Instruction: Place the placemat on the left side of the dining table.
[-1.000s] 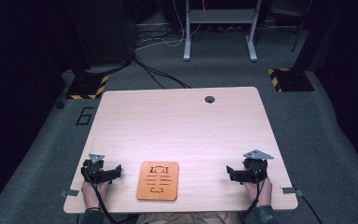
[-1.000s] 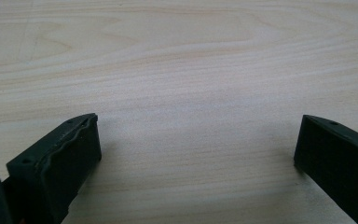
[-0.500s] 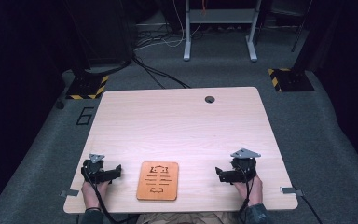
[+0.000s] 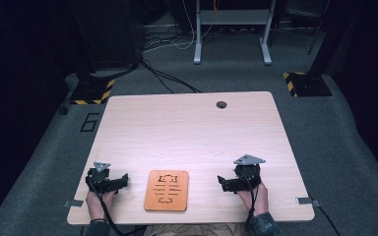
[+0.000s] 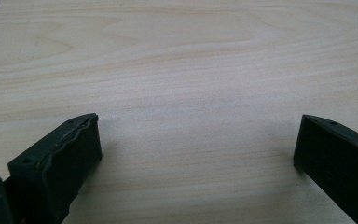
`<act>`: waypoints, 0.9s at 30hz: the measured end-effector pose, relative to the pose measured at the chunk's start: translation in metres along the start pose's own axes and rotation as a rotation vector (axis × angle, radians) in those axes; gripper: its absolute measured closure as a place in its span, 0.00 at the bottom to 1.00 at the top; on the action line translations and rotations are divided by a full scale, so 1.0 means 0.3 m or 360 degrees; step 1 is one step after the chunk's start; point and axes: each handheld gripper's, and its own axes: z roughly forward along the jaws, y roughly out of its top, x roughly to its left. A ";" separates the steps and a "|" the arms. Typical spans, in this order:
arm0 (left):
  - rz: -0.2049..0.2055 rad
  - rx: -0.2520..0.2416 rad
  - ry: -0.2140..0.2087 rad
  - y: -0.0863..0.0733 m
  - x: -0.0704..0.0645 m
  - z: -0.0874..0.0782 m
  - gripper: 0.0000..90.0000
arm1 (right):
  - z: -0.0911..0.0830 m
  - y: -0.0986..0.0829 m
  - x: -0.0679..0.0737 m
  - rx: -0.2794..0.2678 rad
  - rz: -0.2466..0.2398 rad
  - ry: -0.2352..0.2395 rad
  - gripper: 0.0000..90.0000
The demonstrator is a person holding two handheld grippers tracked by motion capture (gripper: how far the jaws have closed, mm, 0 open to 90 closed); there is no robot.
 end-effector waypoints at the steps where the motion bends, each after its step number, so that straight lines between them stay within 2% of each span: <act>1: 0.0000 0.0000 0.0000 0.000 0.000 0.000 0.01 | 0.001 0.002 0.005 0.0004 0.0010 0.0003 0.00; 12: 0.0011 0.0002 -0.0002 -0.001 0.001 -0.002 0.01 | 0.027 0.033 0.055 0.0017 -0.0033 0.0083 0.00; 27: 0.0011 0.0002 -0.0003 -0.001 0.001 -0.002 0.01 | 0.073 0.068 0.119 0.0073 -0.0095 0.0144 0.00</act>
